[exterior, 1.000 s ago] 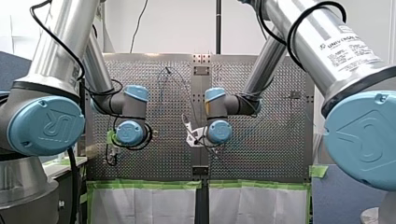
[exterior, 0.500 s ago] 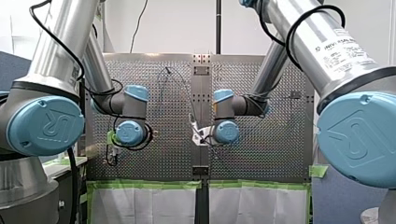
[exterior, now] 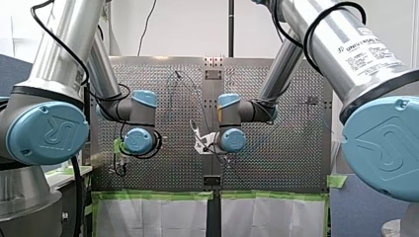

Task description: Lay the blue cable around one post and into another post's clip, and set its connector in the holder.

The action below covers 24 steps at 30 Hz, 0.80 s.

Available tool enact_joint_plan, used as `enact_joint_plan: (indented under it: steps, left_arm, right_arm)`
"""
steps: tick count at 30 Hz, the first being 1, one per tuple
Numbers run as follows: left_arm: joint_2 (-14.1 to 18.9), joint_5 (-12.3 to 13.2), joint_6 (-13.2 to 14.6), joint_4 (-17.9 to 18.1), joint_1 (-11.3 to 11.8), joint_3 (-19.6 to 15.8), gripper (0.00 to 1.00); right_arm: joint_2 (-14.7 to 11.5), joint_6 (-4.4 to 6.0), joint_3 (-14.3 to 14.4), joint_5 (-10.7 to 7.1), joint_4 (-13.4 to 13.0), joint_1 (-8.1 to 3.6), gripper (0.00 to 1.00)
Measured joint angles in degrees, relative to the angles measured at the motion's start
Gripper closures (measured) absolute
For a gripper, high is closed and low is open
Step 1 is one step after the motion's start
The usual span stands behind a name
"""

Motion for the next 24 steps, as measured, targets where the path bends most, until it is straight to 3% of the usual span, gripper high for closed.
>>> enact_joint_plan:
  steps: [24]
  left_arm:
    - [0.0,-0.2,-0.7,-0.8,0.0,0.0,0.0]
  right_arm:
    - [0.0,-0.15,0.0,0.06,1.5,-0.26,0.0]
